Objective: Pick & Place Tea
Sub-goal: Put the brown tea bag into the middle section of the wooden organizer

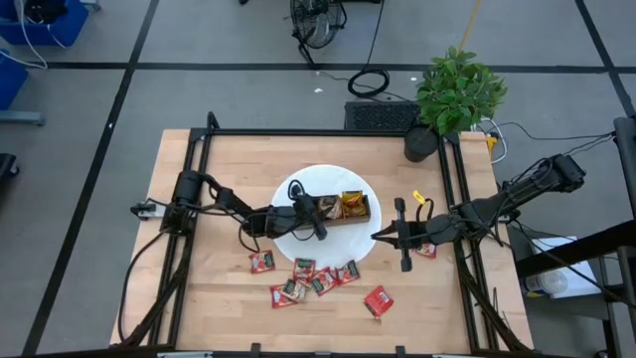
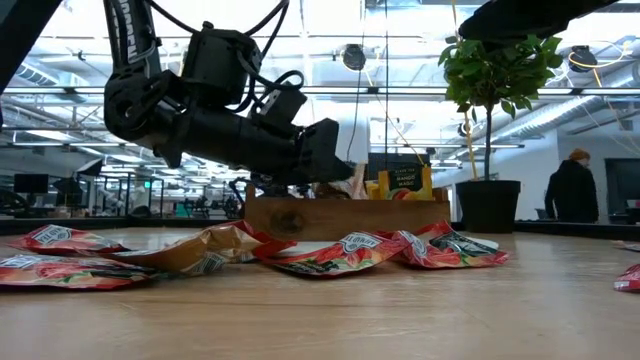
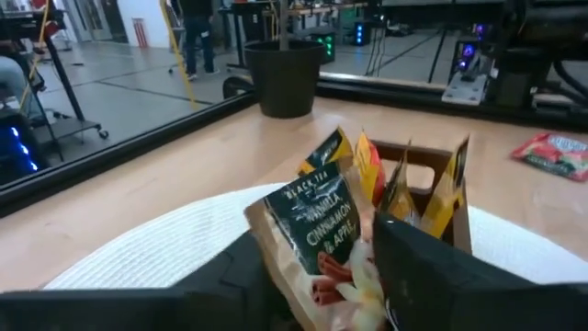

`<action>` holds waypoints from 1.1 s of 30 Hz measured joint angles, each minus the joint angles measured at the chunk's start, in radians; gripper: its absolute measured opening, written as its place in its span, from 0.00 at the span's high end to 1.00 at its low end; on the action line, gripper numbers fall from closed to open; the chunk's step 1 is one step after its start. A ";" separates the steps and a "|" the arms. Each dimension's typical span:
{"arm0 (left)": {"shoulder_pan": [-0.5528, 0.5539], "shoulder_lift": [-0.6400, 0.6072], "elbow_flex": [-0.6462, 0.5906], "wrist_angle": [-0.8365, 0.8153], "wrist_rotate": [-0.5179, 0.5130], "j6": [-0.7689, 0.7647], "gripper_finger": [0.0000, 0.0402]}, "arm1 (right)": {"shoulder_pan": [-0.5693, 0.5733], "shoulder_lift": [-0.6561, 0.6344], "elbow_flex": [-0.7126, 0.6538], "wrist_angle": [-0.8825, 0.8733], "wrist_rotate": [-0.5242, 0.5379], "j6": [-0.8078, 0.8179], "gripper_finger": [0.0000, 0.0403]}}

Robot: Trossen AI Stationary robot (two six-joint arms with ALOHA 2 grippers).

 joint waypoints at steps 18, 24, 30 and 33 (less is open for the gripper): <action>-0.007 -0.002 0.001 -0.043 0.072 0.057 0.98 | 0.000 0.000 0.000 0.000 0.000 0.000 1.00; -0.006 -0.002 0.001 -0.045 0.073 0.028 0.84 | 0.000 0.000 0.000 0.000 0.000 0.000 1.00; -0.006 -0.002 0.000 -0.036 0.073 0.010 0.60 | 0.000 0.000 0.000 0.001 0.000 -0.001 1.00; -0.006 -0.002 0.000 -0.015 0.073 0.011 0.52 | 0.000 0.000 0.000 0.001 0.000 -0.001 1.00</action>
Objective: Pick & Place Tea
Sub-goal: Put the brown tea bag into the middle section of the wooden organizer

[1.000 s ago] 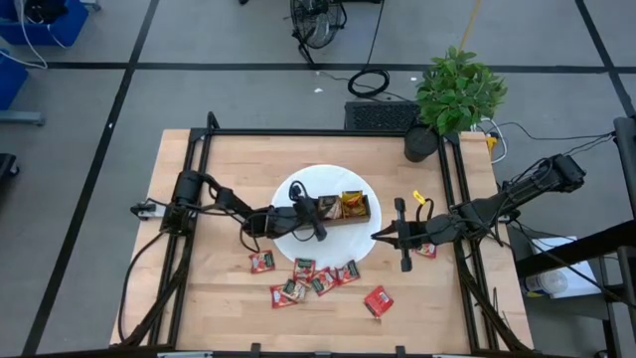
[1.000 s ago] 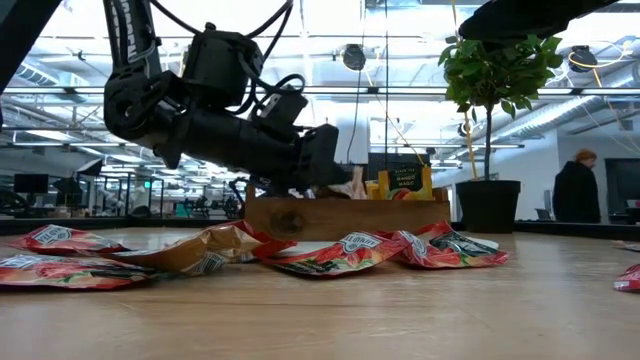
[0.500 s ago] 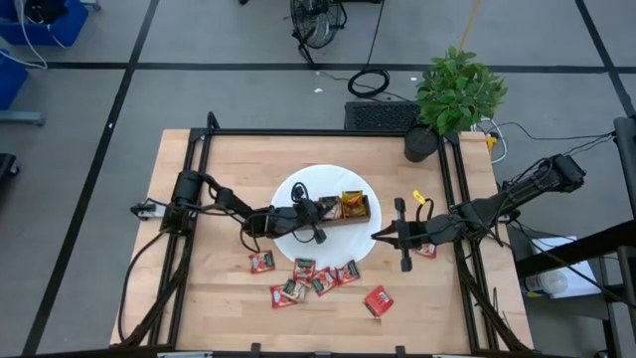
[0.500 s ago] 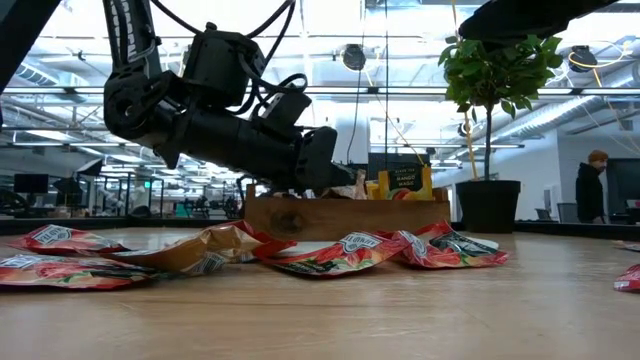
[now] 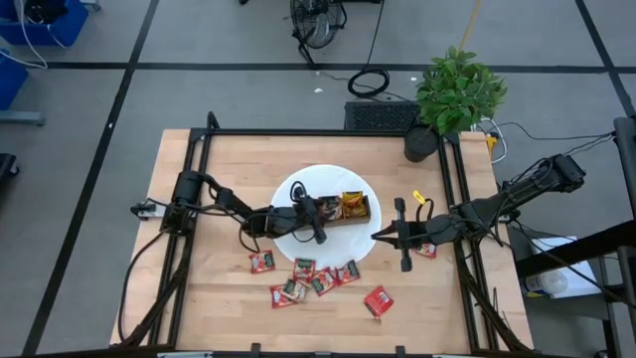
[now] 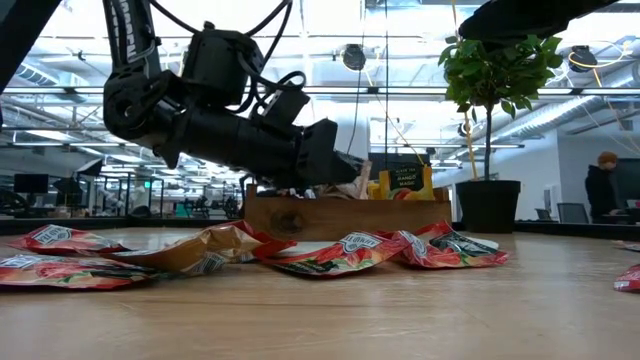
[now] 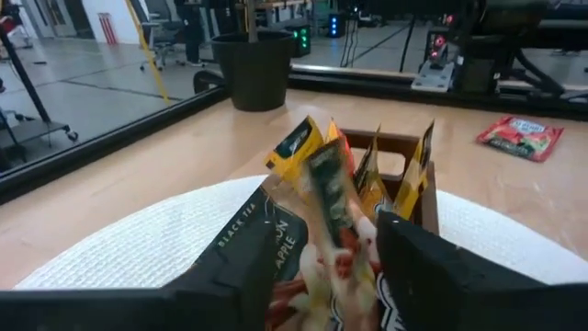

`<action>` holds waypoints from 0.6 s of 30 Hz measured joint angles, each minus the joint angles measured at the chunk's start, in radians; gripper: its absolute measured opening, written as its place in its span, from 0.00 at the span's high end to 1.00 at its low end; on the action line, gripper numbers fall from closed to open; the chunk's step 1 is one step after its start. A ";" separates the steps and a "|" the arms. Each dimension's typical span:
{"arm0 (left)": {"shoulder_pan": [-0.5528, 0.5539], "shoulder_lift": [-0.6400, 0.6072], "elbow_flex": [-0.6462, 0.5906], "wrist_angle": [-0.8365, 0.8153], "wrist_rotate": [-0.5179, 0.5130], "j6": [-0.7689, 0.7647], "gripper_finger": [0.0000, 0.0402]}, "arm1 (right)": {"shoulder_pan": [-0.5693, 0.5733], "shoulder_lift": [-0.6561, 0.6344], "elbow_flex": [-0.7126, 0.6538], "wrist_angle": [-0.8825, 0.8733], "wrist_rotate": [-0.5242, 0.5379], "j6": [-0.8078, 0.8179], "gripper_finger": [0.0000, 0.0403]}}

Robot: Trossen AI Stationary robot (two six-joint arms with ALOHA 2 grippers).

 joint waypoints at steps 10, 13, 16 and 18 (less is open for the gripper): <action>0.000 -0.005 -0.001 0.044 -0.025 0.029 0.38 | 0.000 0.000 0.000 0.000 0.000 0.000 1.00; 0.000 -0.006 0.000 0.047 -0.034 0.045 0.38 | 0.000 0.000 0.000 0.000 0.000 0.000 1.00; 0.000 -0.022 0.000 0.048 -0.047 0.067 0.38 | 0.000 0.000 0.000 0.000 0.000 0.000 1.00; 0.000 -0.032 0.000 0.046 -0.061 0.075 0.39 | 0.000 0.000 0.000 0.000 0.000 0.000 1.00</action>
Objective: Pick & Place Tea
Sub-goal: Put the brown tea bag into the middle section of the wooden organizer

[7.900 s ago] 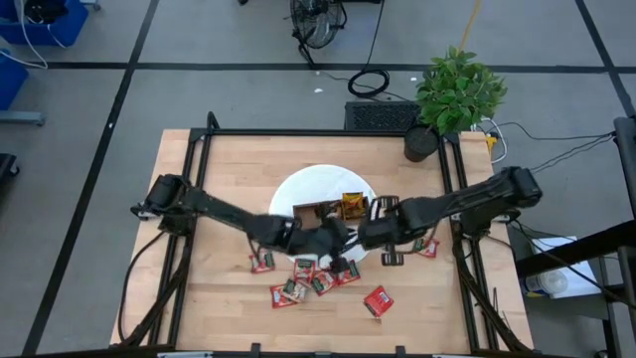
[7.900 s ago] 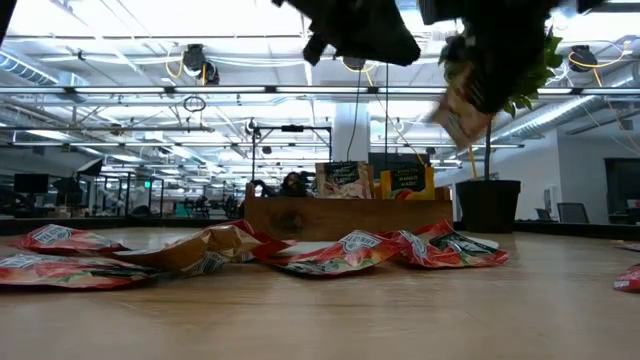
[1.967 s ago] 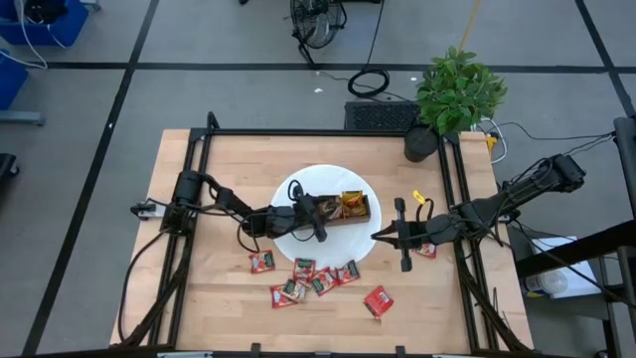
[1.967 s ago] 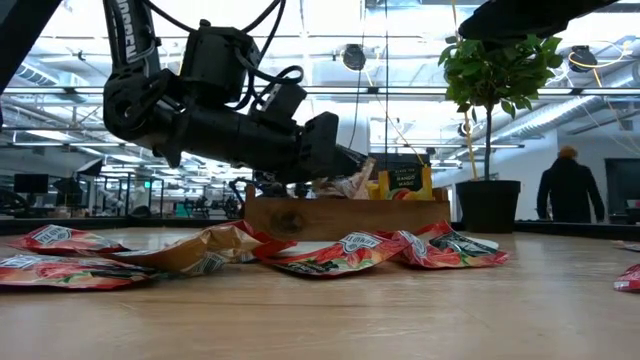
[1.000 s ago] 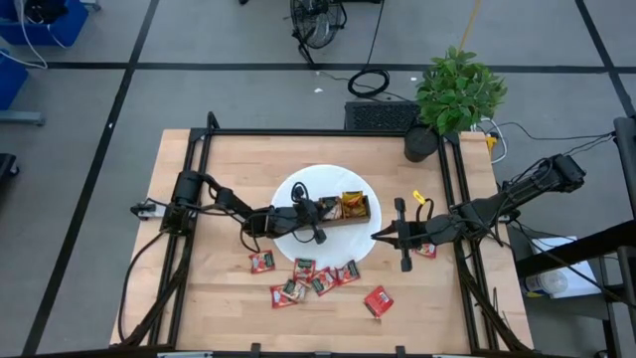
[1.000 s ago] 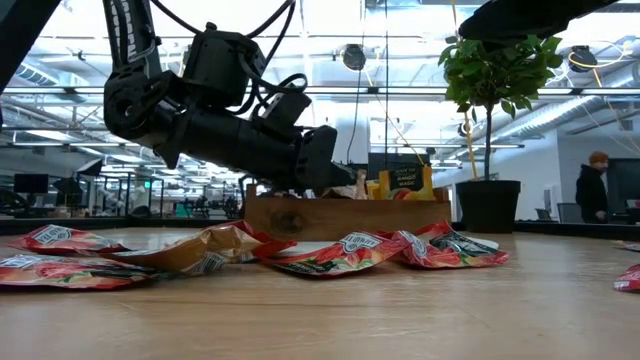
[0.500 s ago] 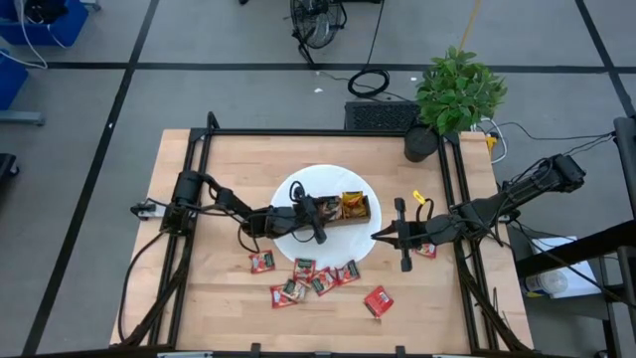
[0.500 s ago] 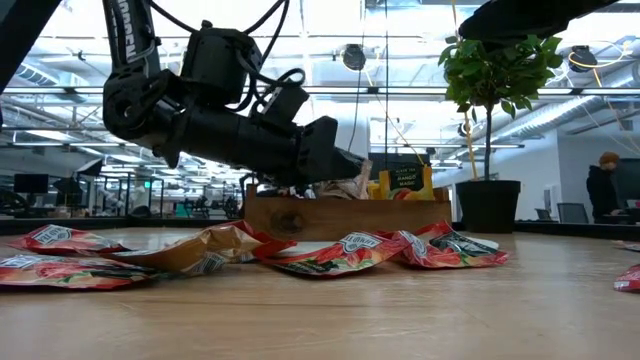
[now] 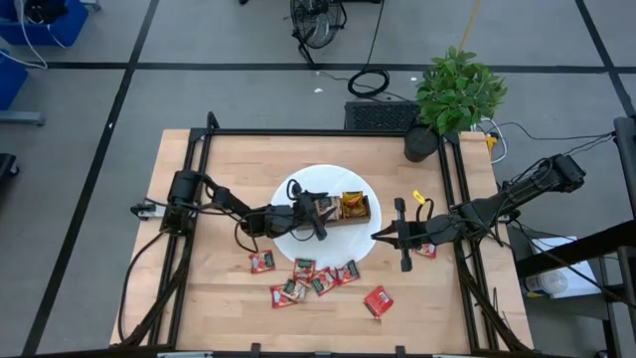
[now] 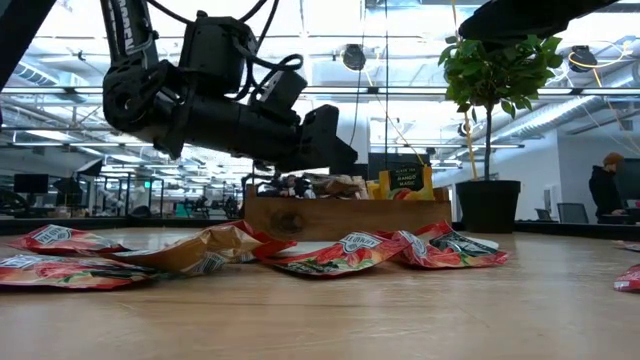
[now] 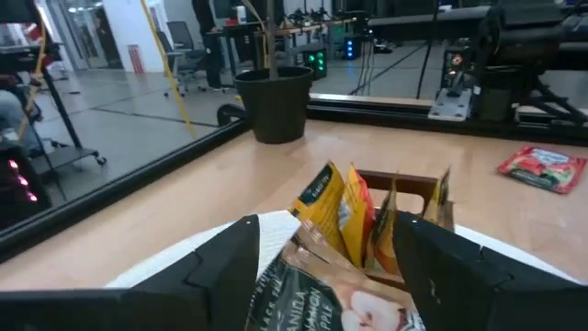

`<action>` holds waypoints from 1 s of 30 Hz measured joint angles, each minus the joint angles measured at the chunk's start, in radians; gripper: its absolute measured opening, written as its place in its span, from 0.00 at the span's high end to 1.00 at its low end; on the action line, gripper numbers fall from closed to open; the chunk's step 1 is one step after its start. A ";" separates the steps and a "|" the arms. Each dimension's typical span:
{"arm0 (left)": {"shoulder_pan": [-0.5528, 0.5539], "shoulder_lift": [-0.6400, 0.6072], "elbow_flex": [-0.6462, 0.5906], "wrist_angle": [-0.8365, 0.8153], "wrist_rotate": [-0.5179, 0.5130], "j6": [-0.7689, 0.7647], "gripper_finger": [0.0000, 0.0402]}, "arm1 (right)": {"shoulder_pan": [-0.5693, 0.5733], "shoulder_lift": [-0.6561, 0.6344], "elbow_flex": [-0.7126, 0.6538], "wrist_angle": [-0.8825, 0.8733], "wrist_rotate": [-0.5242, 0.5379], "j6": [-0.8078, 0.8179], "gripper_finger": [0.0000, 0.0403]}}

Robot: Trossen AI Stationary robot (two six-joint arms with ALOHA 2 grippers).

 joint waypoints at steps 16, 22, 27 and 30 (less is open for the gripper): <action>0.018 -0.166 0.013 -0.231 0.012 0.011 0.39 | 0.000 0.000 0.000 -0.010 0.000 0.011 0.99; 0.152 -0.379 0.303 -1.203 0.230 -0.123 0.39 | 0.000 0.000 0.000 -0.046 0.000 0.011 0.99; 0.277 -0.360 0.558 -1.606 0.564 0.013 0.39 | 0.000 0.000 0.000 -0.076 0.001 0.009 0.99; 0.340 -0.316 0.628 -1.700 0.778 0.047 0.39 | 0.000 0.000 0.000 -0.096 0.001 0.007 0.99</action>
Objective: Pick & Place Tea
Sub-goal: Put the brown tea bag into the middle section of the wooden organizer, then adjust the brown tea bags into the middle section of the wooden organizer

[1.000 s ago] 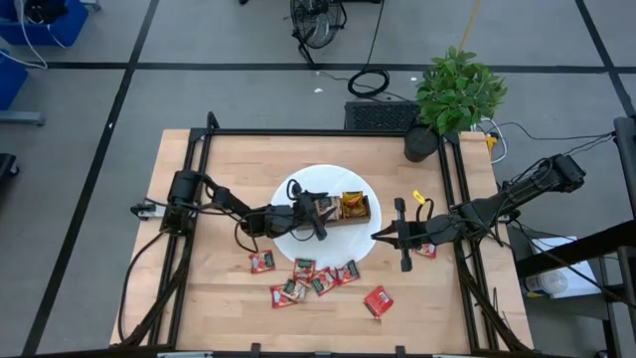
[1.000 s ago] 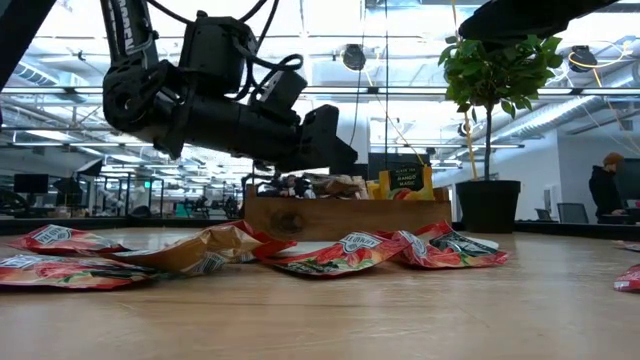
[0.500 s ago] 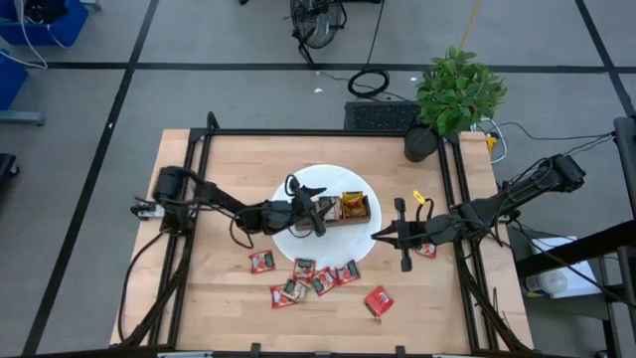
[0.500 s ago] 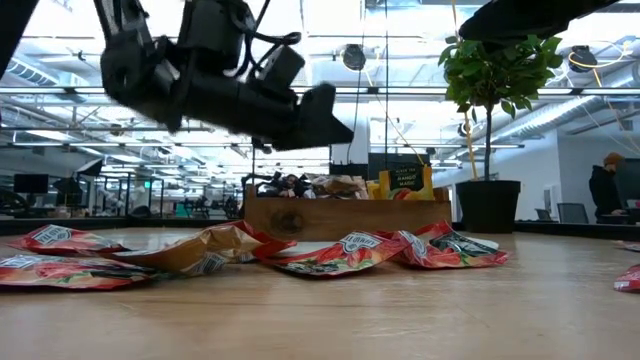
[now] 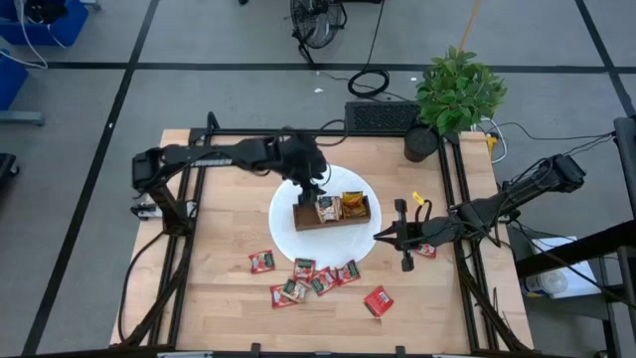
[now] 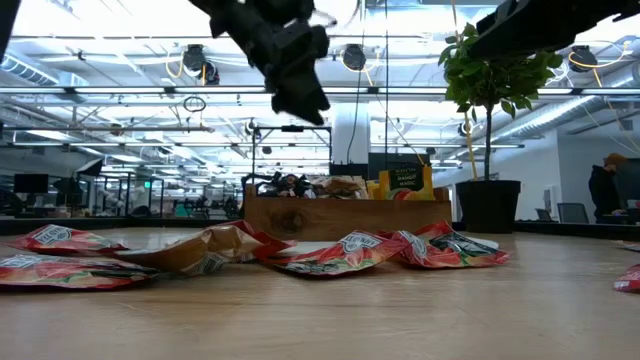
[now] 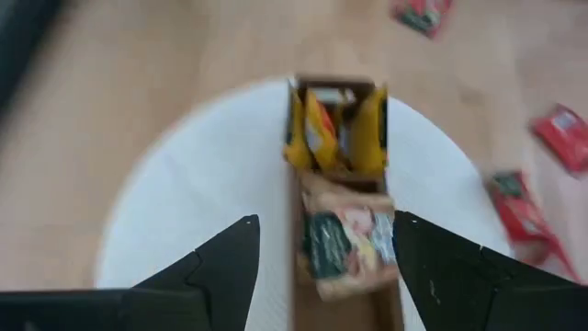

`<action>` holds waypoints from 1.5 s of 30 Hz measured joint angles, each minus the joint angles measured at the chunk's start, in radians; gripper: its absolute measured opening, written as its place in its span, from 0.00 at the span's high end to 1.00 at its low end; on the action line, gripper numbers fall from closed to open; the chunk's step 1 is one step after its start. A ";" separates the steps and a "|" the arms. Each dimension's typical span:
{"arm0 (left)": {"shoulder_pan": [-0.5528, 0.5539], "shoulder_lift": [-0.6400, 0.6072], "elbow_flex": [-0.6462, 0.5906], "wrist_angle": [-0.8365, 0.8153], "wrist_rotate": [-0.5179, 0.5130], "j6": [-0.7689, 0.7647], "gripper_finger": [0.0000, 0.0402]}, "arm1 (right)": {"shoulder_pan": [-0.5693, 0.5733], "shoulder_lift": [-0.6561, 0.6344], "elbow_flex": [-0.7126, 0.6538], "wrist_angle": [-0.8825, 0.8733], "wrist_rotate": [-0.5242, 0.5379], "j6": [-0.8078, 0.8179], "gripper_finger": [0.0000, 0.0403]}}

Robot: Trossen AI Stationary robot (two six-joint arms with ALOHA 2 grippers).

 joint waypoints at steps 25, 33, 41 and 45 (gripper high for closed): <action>0.061 0.246 0.081 -0.068 0.092 0.181 0.39 | 0.000 0.000 0.000 -0.036 0.002 -0.031 0.99; 0.085 0.245 0.081 -0.068 0.107 0.177 0.39 | 0.000 0.000 0.000 -0.045 0.002 -0.023 0.99; 0.080 0.245 0.081 -0.075 0.224 0.154 0.39 | 0.000 0.000 0.000 -0.055 0.002 -0.016 0.99; 0.077 0.245 0.081 -0.076 0.235 0.155 0.39 | 0.000 0.000 0.000 -0.055 0.002 -0.016 0.99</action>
